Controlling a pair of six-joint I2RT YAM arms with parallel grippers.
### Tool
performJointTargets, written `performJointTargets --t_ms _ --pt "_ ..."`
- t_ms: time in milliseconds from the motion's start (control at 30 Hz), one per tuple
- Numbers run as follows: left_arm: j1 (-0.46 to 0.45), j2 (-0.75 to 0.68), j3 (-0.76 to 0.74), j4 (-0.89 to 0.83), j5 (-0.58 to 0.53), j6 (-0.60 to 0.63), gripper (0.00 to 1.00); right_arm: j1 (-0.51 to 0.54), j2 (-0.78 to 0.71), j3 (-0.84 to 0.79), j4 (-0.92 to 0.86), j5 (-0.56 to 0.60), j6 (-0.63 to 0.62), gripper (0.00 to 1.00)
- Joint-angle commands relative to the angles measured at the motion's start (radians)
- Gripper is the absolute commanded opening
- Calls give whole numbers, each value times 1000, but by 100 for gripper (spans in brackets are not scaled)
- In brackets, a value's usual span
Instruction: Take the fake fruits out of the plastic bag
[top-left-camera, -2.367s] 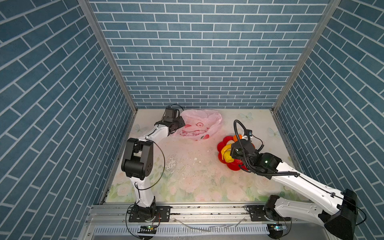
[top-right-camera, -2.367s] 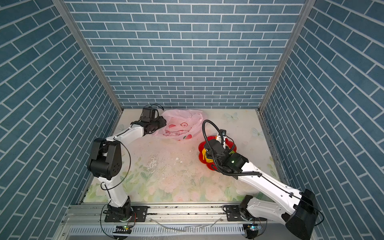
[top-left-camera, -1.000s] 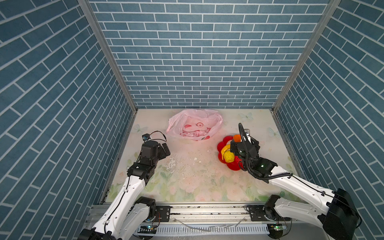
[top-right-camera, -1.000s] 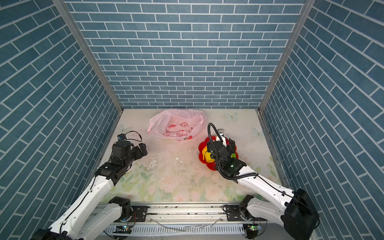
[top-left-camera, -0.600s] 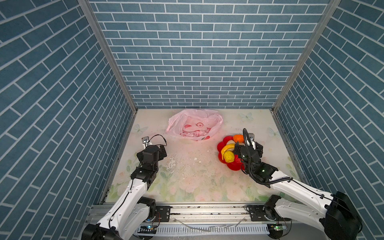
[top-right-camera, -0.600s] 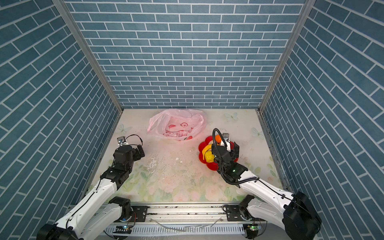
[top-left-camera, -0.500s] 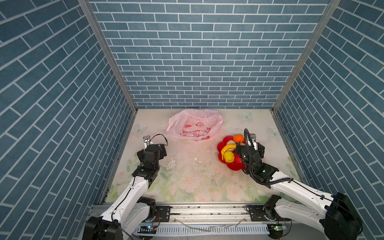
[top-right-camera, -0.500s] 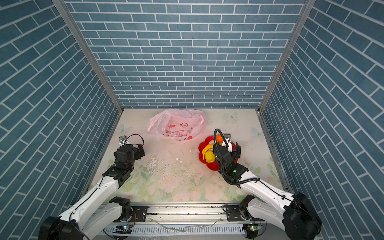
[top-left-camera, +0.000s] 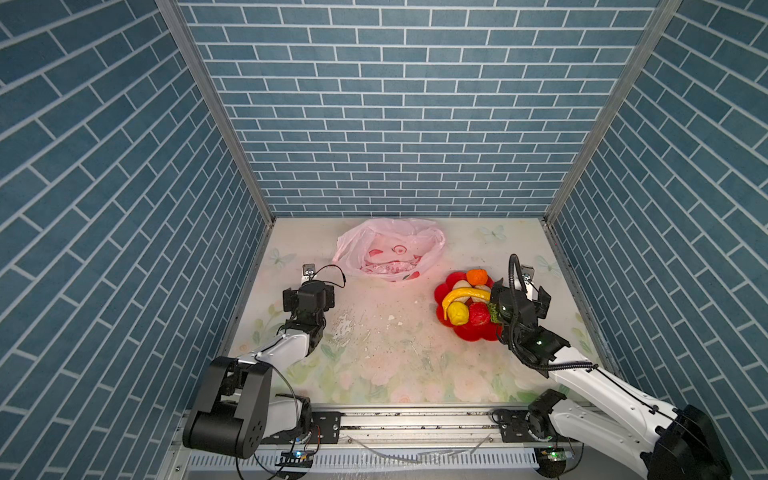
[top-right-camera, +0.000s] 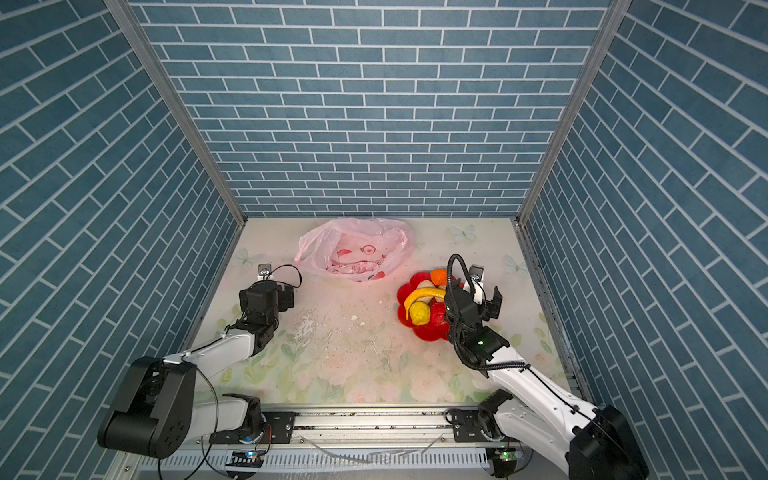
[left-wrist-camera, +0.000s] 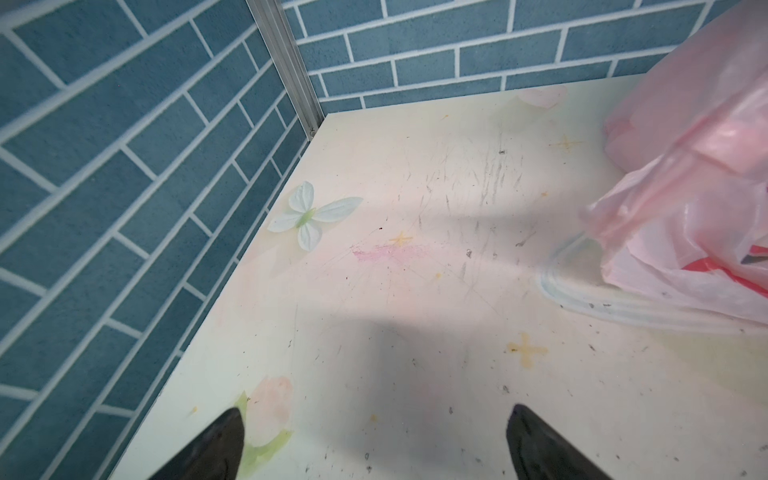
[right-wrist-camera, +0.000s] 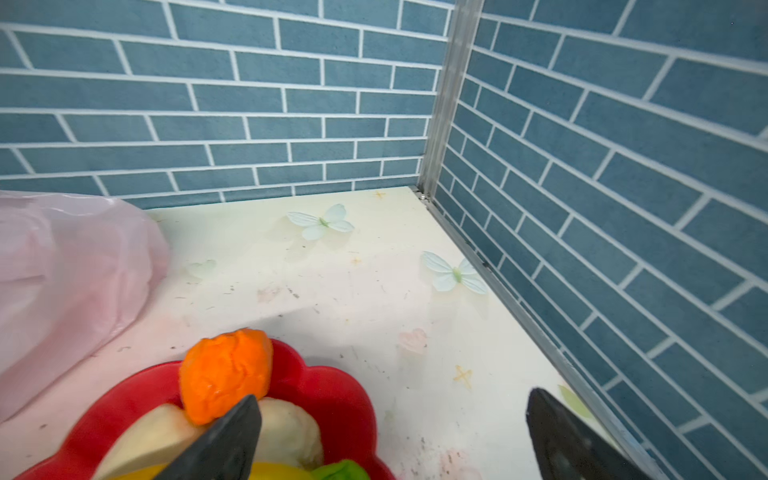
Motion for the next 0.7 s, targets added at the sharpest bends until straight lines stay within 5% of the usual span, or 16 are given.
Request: performJointTargets --t_ms 0,333,667 --pt "38 22 -17 137 66 24 99 -54 -43 -41 -13 30 -52 99" --pt "149 101 -57 331 192 -8 99 -266 -106 -116 15 -92 -89 99" --pt "155 143 -72 395 244 8 99 -410 16 -168 197 -257 -83 99"
